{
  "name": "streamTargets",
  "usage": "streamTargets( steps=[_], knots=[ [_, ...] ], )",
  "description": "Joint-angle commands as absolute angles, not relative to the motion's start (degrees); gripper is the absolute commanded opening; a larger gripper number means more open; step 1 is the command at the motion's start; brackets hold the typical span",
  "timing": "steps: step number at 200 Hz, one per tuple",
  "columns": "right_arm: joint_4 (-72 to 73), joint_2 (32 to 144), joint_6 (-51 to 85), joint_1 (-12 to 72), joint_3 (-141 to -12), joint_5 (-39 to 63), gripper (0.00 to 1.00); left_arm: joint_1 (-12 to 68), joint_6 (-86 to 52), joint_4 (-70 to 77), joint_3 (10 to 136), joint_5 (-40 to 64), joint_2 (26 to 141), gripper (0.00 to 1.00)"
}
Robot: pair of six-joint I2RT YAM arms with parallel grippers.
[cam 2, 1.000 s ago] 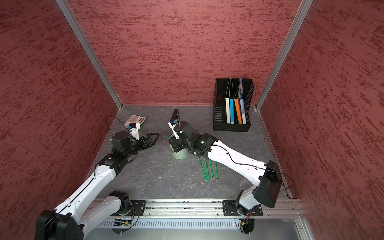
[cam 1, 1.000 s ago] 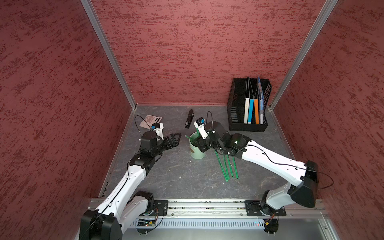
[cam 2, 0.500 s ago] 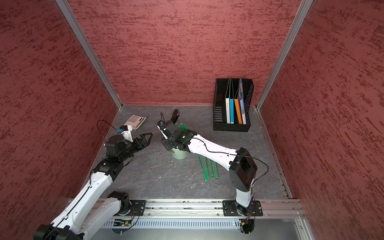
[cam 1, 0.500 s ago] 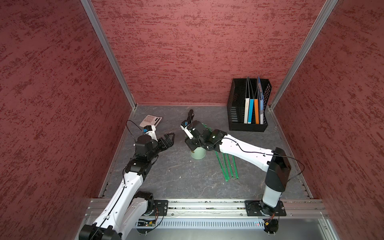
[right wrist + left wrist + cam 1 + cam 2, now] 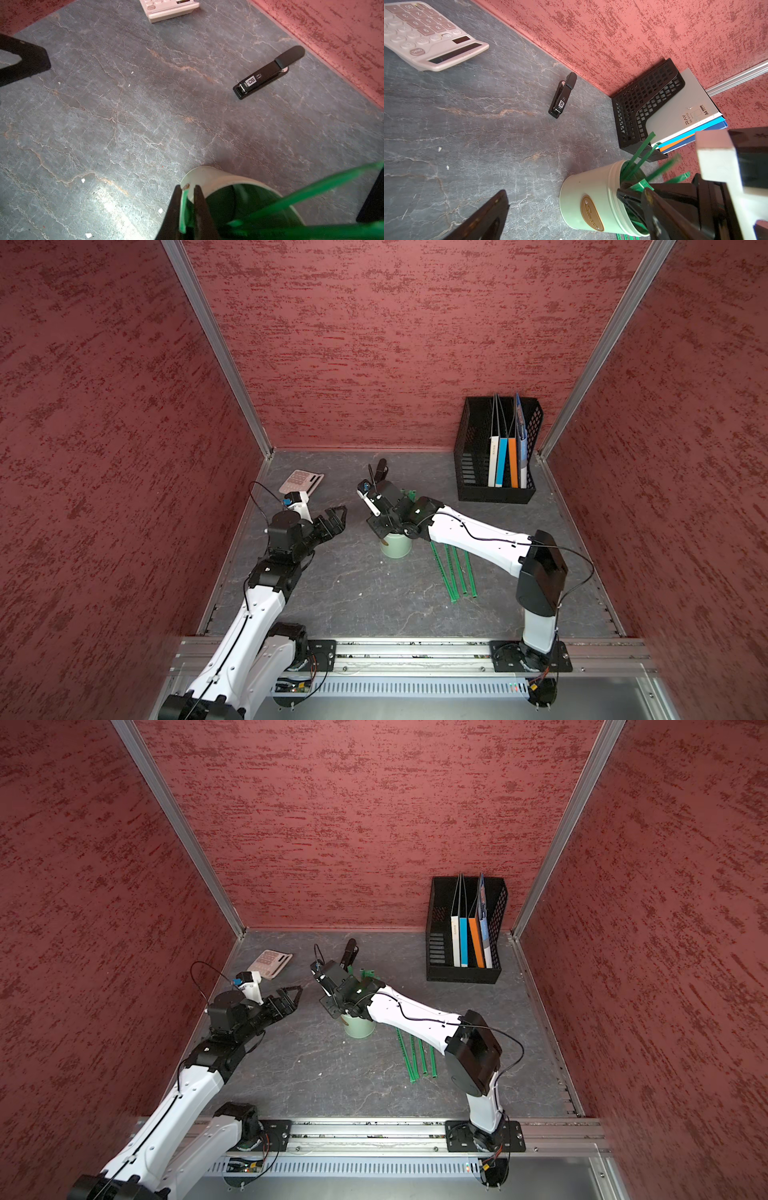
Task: Take the straws out of the storage container
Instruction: Pick up the straw from the container.
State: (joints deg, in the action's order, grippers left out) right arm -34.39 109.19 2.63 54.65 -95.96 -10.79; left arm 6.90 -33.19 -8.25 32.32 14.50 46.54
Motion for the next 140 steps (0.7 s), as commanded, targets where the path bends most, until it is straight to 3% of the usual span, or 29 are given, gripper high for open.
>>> streamTargets(
  steps=[1,140],
  knots=[
    [-34.91,107.5,2.64,54.93,-97.21,-12.37,0.05,6.51,-33.41,-7.78,31.65,14.99,46.68,1.0],
    [-34.49,99.45,2.0,54.92,-98.09,-15.41,0.03,6.51,-34.37,-5.36,31.36,16.15,48.18,1.0]
  ],
)
